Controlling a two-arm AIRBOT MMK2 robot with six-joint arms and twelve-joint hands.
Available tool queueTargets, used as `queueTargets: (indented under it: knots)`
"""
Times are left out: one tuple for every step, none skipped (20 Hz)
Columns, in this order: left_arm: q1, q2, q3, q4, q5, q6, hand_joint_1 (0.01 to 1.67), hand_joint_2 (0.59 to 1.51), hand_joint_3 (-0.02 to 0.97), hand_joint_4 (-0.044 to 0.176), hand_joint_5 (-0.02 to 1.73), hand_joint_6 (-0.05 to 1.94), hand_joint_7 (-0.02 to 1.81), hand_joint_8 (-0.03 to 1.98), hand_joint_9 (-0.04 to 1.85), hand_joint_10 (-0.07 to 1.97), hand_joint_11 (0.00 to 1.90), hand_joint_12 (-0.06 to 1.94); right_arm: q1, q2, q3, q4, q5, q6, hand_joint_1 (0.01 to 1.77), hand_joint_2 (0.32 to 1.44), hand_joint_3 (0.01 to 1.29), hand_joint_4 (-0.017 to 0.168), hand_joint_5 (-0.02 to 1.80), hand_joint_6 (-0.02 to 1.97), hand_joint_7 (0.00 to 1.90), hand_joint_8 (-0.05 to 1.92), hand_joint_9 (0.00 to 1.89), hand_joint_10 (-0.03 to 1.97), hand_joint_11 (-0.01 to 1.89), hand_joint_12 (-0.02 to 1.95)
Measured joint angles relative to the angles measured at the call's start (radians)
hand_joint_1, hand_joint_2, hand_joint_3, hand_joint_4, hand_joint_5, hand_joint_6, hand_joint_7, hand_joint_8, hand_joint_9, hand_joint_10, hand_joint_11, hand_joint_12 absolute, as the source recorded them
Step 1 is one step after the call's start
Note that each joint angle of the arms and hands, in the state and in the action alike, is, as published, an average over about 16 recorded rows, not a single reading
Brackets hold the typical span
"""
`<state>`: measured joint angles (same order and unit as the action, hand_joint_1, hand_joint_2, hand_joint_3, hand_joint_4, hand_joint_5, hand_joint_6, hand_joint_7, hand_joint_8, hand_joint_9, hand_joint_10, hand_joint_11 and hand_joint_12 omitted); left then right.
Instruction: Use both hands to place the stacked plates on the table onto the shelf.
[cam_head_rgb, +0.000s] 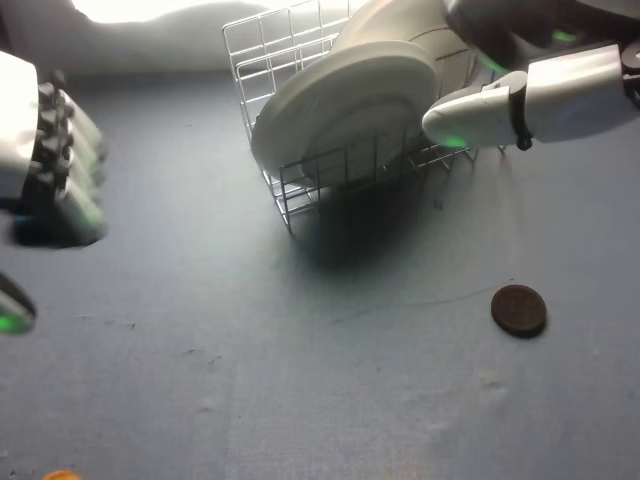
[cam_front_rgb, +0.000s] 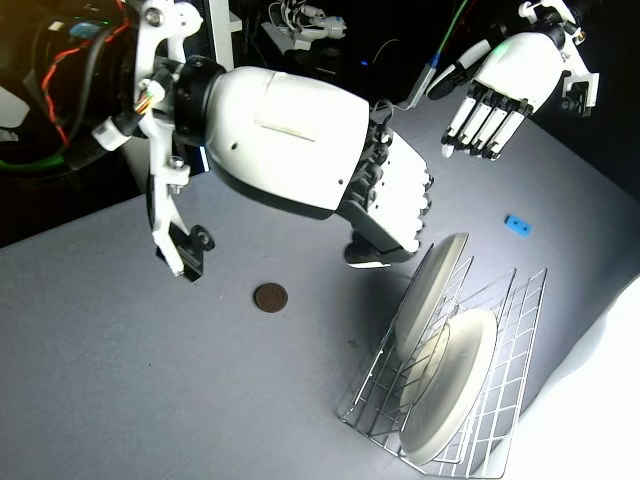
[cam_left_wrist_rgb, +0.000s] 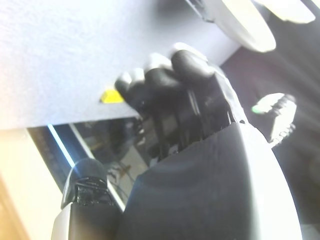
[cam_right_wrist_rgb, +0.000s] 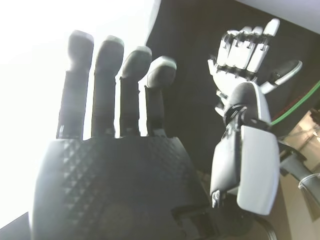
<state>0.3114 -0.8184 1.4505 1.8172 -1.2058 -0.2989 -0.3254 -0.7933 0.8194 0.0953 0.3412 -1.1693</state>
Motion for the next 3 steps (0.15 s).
queueTargets:
  knots:
    - [0.0,0.0,-0.001,0.001,0.0,-0.001,0.09,1.175,0.01,0.031,0.78,0.94,0.84,1.23,0.81,1.31,0.61,1.62,-0.001,0.0,-0.001,-0.004,0.002,0.001,0.32,1.01,0.01,0.001,0.8,1.37,0.86,1.49,0.86,1.67,0.82,1.87]
    - [0.0,0.0,-0.001,0.001,0.0,-0.002,0.09,1.183,0.01,0.034,0.83,1.03,0.89,1.34,0.86,1.44,0.66,1.71,-0.002,-0.001,-0.002,-0.01,0.005,0.003,0.31,1.01,0.01,0.002,0.82,1.49,0.87,1.62,0.88,1.79,0.88,1.9]
    - [0.0,0.0,-0.002,0.002,0.0,-0.003,0.1,1.188,0.01,0.038,0.87,1.13,0.92,1.46,0.9,1.56,0.73,1.78,-0.002,-0.001,-0.004,-0.016,0.008,0.004,0.31,1.02,0.01,0.002,0.85,1.61,0.91,1.71,0.93,1.85,0.95,1.91]
